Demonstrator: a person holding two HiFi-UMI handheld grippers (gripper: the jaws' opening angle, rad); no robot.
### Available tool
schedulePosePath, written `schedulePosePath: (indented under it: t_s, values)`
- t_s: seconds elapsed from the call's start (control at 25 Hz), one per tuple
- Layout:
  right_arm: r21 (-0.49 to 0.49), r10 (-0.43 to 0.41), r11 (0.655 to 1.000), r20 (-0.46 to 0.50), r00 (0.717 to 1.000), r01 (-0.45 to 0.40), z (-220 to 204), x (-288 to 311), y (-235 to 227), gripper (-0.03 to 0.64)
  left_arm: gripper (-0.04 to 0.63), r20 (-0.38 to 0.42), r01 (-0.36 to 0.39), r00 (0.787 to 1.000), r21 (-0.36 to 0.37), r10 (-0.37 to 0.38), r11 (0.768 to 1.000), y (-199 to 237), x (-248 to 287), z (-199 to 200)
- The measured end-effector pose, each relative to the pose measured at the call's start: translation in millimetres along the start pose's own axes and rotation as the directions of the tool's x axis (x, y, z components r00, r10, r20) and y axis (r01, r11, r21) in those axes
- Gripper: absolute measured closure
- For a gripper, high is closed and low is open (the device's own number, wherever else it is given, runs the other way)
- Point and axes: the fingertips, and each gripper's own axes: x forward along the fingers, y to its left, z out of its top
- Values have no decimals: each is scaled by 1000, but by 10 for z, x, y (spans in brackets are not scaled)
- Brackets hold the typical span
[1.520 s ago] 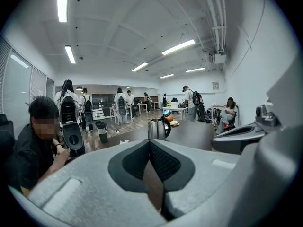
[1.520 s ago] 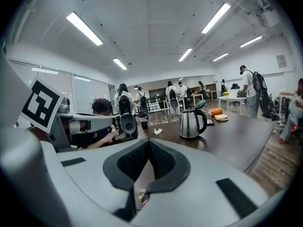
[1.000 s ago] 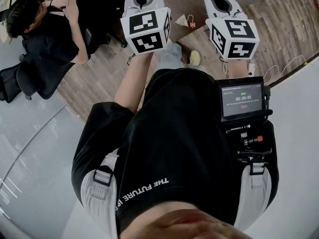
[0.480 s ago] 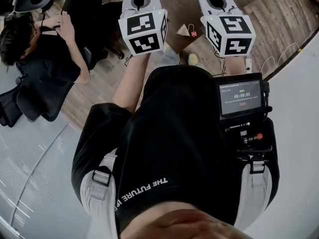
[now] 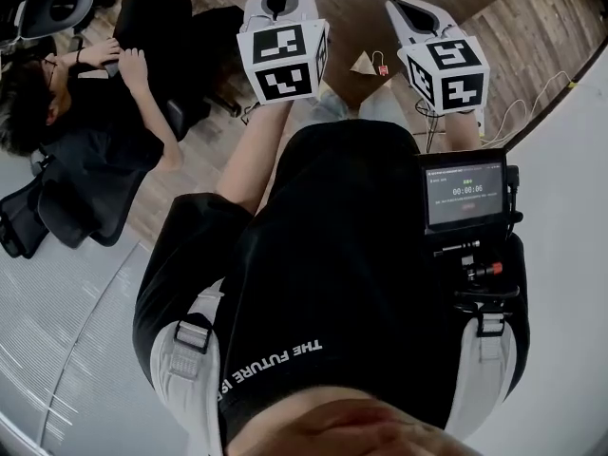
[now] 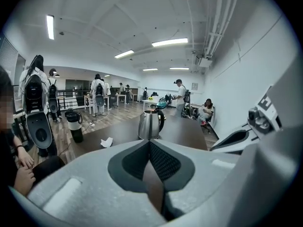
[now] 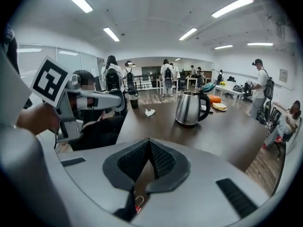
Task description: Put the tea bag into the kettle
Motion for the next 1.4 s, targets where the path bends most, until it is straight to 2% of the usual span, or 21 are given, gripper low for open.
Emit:
schedulePosePath:
  t_s: [0.16,0.36,0.72,0.84,1.0,1.24,1.4]
  values:
    - [-37,47,998,-108,993,-52,-358,65,51,612,591,-8,17,1000,0,-17,1000,-39,21,-23]
    - [-42,97,993,-220,971,-109,-808,125,108,612,591,-3,28,1000,-13,-28,1000,-85,40,-42]
    - [-30,185,978,-322,928,-205,-1272,90,269,607,591,-19,43,999,-17,-44,999,-143,75,-162]
    - [-37,230,965,-365,902,-261,-1422,72,370,592,591,-22,42,999,-17,-42,999,-143,59,-168]
    - [-55,315,924,-448,837,-378,-1666,57,609,541,591,-24,27,999,-12,-28,1000,-101,30,-165]
    - [-110,316,900,-505,803,-422,-1874,108,703,538,591,-18,22,1000,-8,-22,1000,-98,-8,-135]
    - [-154,292,890,-531,795,-429,-1988,158,701,538,591,-22,21,1000,-11,-22,1000,-107,-17,-154]
